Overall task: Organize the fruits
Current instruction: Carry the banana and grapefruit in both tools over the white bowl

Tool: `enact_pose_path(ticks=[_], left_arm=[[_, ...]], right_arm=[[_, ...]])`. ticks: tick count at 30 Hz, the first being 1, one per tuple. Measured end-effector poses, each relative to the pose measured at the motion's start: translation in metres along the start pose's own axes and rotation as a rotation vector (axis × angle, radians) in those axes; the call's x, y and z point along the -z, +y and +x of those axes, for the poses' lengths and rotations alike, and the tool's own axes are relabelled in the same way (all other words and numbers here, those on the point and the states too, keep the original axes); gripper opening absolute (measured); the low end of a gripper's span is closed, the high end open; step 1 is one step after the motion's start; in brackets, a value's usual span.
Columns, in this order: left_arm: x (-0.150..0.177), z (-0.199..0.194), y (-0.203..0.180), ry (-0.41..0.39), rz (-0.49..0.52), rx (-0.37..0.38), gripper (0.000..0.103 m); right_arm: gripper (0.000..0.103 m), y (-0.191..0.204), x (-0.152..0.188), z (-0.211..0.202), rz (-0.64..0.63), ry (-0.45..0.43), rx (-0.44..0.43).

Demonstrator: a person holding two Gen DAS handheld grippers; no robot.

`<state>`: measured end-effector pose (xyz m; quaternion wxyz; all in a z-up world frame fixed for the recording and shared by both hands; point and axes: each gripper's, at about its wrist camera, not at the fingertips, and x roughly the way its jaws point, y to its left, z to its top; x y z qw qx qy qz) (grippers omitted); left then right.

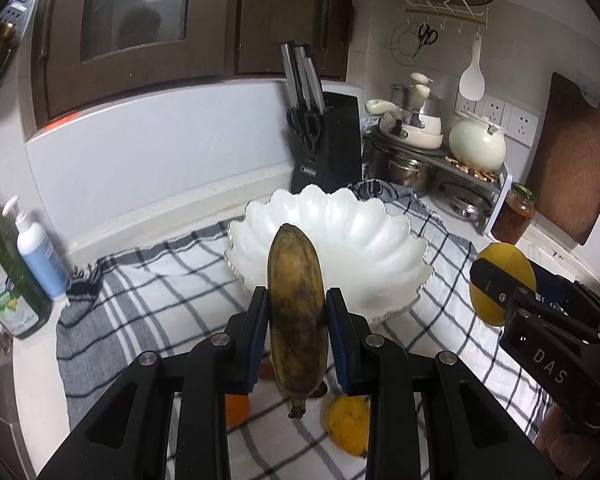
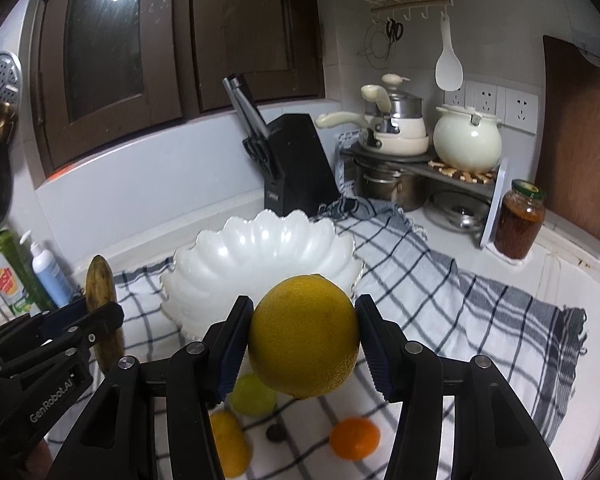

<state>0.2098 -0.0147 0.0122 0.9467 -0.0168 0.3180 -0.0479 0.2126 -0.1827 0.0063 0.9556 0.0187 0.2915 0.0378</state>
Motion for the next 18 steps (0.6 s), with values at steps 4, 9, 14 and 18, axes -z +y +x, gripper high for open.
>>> enact_pose_path(ticks=[4,9,14,18], left_arm=[[-0.013,0.009,0.000,-0.012,0.000,0.000,0.029],[-0.028,0.026,0.000,-0.018,0.003,-0.009,0.029],[-0.041,0.049,0.001,-0.023,0.017,-0.032,0.029],[-0.049,0.072,0.004,-0.011,0.023,-0.045,0.029]], right_arm=[[0.053,-0.004,-0.013,0.009,-0.002,-0.016,0.014],[0.053,-0.011,-0.028,0.027,-0.001,-0.022,0.031],[0.053,-0.016,-0.039,0.052,-0.005,-0.012,0.046],[0.053,-0.018,-0.044,0.071,-0.015,-0.005,0.058]])
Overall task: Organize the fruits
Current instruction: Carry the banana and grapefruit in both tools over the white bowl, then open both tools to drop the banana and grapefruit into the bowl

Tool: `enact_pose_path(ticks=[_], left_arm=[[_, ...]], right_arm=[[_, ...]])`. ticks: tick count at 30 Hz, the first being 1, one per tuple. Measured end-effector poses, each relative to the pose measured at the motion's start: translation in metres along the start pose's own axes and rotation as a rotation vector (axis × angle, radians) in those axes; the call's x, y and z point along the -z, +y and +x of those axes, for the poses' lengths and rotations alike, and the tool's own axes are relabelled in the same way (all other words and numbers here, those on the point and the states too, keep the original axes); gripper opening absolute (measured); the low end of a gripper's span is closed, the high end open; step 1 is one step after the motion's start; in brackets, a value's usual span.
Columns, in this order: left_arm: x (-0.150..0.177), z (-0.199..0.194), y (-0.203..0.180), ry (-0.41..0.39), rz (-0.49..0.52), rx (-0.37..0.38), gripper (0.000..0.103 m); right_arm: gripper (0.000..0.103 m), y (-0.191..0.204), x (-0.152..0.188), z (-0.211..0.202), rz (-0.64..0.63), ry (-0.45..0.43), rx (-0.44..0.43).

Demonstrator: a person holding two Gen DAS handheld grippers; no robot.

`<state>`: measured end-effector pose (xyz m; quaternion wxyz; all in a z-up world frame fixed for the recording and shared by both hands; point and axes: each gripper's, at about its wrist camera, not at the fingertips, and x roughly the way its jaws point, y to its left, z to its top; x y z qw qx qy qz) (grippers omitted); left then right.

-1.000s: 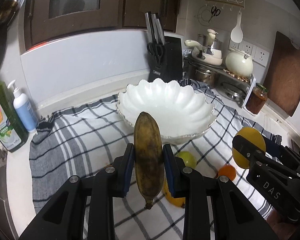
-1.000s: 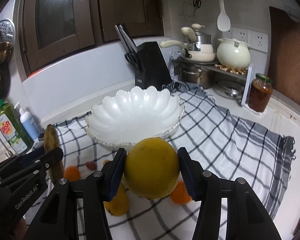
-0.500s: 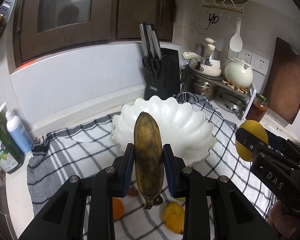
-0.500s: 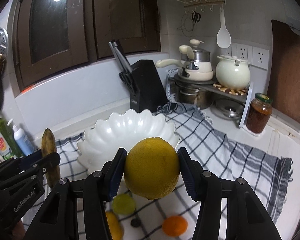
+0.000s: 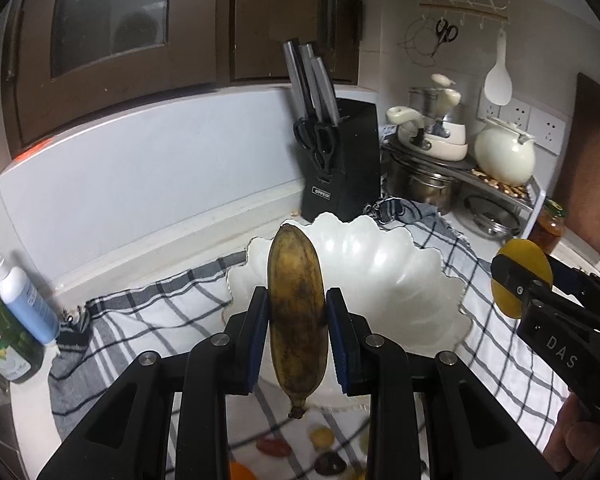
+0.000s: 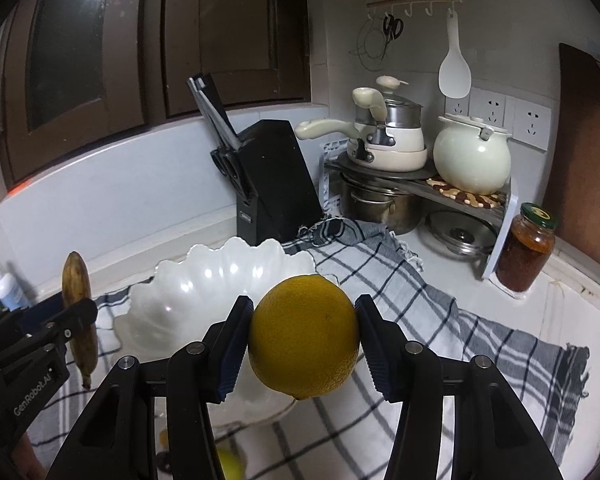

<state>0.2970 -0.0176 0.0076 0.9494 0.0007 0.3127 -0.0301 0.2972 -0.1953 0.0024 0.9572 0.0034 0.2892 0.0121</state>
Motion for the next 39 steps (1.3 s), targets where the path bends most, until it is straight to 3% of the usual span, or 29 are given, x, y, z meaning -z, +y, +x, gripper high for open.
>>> enact_pose_path(ticks=[9,23,29,32,34,39], left_arm=[[-0.008,0.049,0.006,0.041,0.008,0.004,0.029],[0.003,0.093,0.009,0.136,0.001,0.010,0.029],[0.002,0.092,0.012,0.132,0.003,-0.024,0.040],[0.003,0.092,0.014,0.138,0.000,-0.033,0.046],[0.005,0.091,0.016,0.139,0.000,-0.045,0.053],[0.005,0.081,0.017,0.121,0.000,-0.093,0.058]], right_arm=[[0.053,0.001,-0.008,0.042,-0.020,0.022,0.023],[0.054,-0.003,-0.001,0.086,-0.003,0.144,0.031],[0.054,-0.002,0.002,0.091,-0.011,0.167,0.059],[0.065,-0.001,-0.001,0.085,-0.026,0.128,0.098],[0.081,0.000,-0.004,0.078,-0.034,0.089,0.126],[0.087,0.004,-0.010,0.064,-0.050,0.043,0.146]])
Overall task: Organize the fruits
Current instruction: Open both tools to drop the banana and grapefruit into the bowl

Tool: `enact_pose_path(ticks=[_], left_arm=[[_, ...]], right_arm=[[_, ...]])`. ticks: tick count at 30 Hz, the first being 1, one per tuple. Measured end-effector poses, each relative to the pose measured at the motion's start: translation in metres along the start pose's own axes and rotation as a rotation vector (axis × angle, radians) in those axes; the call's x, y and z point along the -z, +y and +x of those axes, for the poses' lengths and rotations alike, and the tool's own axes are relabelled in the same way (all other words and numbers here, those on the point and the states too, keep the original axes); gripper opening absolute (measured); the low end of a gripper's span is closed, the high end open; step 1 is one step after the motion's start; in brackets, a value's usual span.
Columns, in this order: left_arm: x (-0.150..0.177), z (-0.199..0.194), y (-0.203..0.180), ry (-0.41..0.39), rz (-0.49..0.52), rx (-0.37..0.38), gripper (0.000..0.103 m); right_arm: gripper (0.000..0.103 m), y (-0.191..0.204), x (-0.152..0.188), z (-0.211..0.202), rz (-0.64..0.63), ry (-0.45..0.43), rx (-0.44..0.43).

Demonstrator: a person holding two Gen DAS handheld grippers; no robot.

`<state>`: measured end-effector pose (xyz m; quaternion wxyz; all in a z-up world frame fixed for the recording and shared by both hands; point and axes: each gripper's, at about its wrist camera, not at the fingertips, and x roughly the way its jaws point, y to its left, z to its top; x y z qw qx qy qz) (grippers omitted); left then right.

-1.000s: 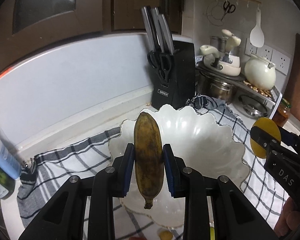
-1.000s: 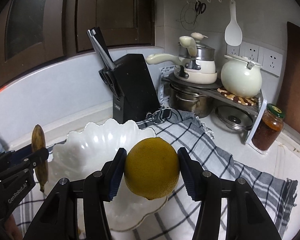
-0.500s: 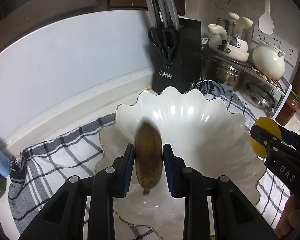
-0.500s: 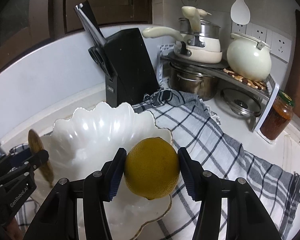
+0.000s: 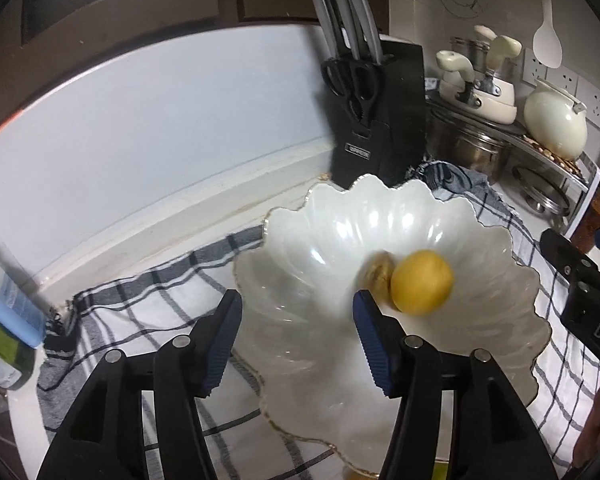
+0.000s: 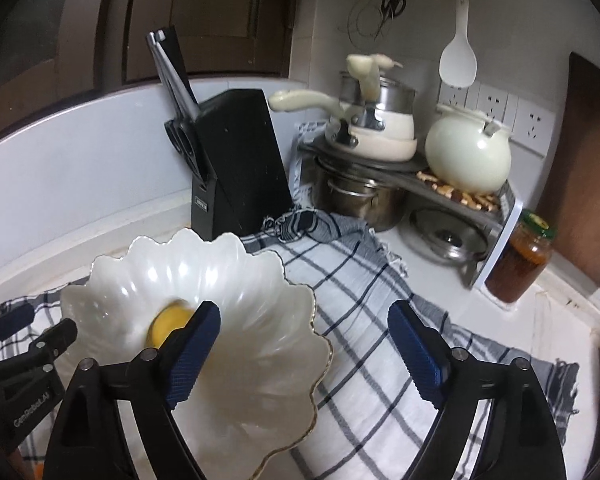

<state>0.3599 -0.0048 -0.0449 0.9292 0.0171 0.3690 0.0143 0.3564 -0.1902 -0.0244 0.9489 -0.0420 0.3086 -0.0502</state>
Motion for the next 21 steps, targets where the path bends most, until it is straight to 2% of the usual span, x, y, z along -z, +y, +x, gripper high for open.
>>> enact_pose_path(ticks=[4,8,13,21], left_arm=[[0.001,-0.009,0.004,-0.007,-0.015,-0.018,0.065],[0.004,-0.018,0.009,-0.010,-0.028,-0.004,0.070],[0.008,-0.036,0.013,-0.024,-0.047,0.009,0.084],[0.013,-0.066,0.015,-0.064,-0.047,0.007,0.089]], right_arm=[[0.087,0.001,0.000,-0.010,-0.008,-0.015,0.003],[0.087,0.002,0.002,-0.022,0.001,-0.025,-0.002],[0.087,0.001,0.003,-0.037,0.011,-0.037,-0.009],[0.087,-0.001,0.008,-0.069,0.027,-0.068,-0.024]])
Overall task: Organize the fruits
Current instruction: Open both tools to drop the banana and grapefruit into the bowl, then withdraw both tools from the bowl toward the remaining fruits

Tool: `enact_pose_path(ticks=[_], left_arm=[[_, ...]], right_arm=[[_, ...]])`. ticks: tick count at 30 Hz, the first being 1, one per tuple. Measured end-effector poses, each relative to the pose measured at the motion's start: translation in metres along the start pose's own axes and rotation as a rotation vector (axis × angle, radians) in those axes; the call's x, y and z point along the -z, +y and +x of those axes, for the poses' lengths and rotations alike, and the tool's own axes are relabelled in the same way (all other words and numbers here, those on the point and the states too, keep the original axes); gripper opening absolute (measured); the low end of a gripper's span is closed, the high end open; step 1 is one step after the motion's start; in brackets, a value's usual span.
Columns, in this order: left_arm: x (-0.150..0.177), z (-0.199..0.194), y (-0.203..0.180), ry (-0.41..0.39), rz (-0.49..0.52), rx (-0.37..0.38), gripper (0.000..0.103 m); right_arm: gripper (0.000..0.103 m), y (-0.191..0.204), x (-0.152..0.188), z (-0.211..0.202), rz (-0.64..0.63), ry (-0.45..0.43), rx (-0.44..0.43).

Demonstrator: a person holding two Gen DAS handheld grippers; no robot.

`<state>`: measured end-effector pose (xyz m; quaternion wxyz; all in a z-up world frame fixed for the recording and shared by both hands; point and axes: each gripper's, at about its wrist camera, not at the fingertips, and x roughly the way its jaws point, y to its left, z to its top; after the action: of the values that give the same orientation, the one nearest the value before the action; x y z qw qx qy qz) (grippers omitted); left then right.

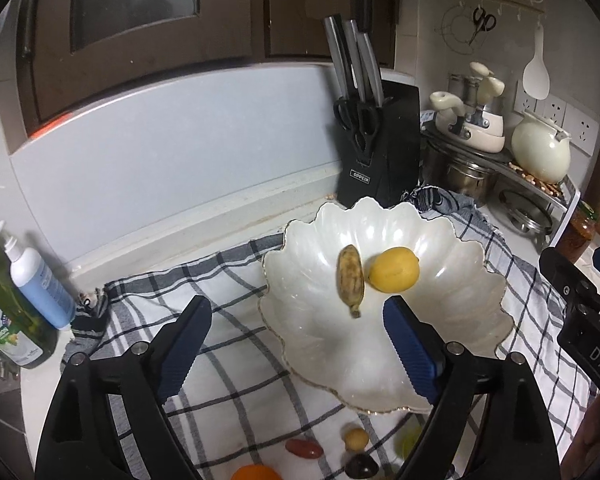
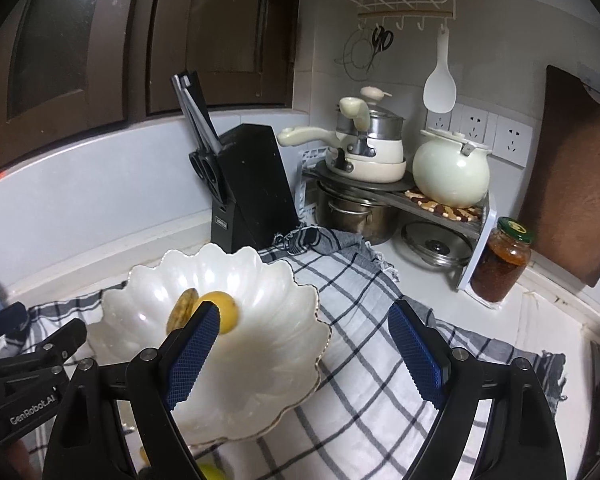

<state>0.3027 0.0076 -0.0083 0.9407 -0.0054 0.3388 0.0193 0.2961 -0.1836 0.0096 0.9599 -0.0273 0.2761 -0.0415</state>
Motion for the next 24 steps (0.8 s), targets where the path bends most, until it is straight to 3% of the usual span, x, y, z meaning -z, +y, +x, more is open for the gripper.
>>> enact_pose_path(ticks=[6,24], left_arm=[[0.006,-0.020,0.003,-0.018,0.001,-0.001,0.095],[0.030,-0.071,0.013,-0.069,-0.002,-0.015,0.100]], right_arm=[[0.087,-0.001,0.004,-0.022,0.010,-0.012,-0.018],[0.100,-0.006,0.027,-0.066,0.062,-0.046,-0.027]])
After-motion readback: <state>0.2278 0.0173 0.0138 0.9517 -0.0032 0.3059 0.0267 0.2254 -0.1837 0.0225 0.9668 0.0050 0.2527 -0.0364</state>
